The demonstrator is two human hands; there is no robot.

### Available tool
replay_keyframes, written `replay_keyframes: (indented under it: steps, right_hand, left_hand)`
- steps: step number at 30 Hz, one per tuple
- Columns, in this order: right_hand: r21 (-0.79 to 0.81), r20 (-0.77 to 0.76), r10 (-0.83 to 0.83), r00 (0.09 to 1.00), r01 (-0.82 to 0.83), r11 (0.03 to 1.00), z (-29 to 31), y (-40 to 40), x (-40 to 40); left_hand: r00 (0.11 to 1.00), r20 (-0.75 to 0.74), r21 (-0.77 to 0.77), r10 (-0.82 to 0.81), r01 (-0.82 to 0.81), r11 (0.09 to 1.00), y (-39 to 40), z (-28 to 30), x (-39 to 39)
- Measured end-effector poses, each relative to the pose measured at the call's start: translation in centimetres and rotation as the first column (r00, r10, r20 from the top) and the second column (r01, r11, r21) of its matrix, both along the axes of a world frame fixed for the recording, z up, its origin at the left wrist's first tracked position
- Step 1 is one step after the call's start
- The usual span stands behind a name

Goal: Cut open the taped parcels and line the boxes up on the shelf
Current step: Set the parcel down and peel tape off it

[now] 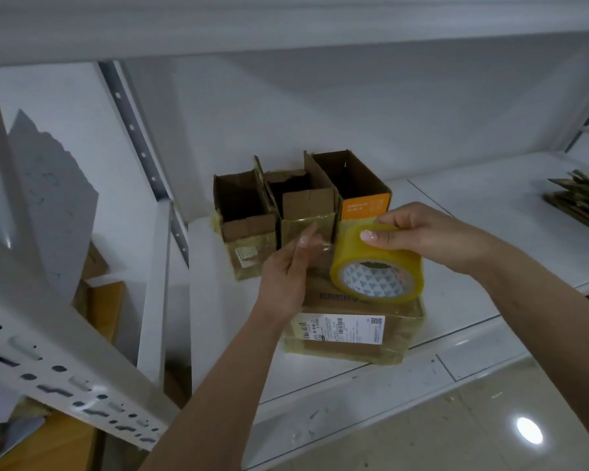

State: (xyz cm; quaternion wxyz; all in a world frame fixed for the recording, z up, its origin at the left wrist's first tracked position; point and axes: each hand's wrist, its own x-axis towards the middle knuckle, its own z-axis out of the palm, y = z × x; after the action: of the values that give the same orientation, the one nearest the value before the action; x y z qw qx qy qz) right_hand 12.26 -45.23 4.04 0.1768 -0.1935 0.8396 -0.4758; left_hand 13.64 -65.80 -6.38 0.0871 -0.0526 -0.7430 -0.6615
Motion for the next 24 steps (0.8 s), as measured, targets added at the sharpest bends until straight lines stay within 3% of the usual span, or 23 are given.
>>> replay_keyframes:
  steps: [4,8,16,19,21,24]
  right_hand:
    - [0.078,0.031,-0.014,0.999,0.011,0.997,0.3,-0.1,-1.1]
    - [0.014,0.111,0.066,0.992,-0.068,0.998,1.0,1.3,-1.1]
    - [0.271,0.005,-0.003,1.000,0.001,0.963,1.6,-0.8,-1.9]
    - [0.301,-0.060,-0.042,0.997,0.058,0.952,1.1,-2.0,-2.1]
    - [0.284,-0.091,-0.063,0.994,0.087,0.955,0.5,-2.6,-2.1]
    - [0.274,-0.121,-0.077,0.990,0.108,0.956,0.0,-3.4,-2.0]
  left_hand:
    - [0.996,-0.034,0.028,0.082,-0.082,0.996,-0.3,-0.3,0.0]
    - [0.997,-0.020,0.035,0.079,-0.079,0.996,-0.4,-0.5,-0.2]
    - [0.993,-0.022,0.109,0.114,-0.111,0.988,-1.1,-0.5,0.3]
    - [0.980,0.113,0.154,0.164,-0.180,0.972,-2.7,-0.7,0.4]
    - [0.959,0.257,0.251,0.120,-0.186,0.950,-3.5,-1.0,0.5]
    - [0.940,0.333,0.312,0.075,-0.184,0.932,-3.4,-1.8,0.8]
